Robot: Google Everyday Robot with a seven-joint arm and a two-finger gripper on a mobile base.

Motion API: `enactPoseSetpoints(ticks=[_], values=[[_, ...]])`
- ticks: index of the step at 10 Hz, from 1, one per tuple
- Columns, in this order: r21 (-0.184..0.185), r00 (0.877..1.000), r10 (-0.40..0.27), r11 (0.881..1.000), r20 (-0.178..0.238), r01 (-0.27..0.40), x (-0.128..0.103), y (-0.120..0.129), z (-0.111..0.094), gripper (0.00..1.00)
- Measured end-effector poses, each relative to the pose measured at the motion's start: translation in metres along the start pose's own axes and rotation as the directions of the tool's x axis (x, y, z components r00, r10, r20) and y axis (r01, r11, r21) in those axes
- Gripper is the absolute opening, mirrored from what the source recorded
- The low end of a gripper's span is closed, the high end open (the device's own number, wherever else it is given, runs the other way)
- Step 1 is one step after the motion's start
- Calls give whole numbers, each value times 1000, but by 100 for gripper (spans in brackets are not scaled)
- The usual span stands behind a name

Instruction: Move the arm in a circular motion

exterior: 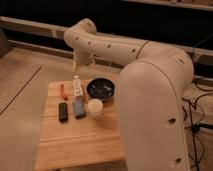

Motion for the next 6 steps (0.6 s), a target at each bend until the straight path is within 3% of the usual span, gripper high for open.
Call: enactPoseSetpoints(ticks=[2,4,6], values=[[-2,1000,0,1000,-1,0,-1,2,0,65],[22,1000,17,1000,-11,-16,-5,-9,3,65],[105,999,14,994,-52,-8,-27,-37,16,65]])
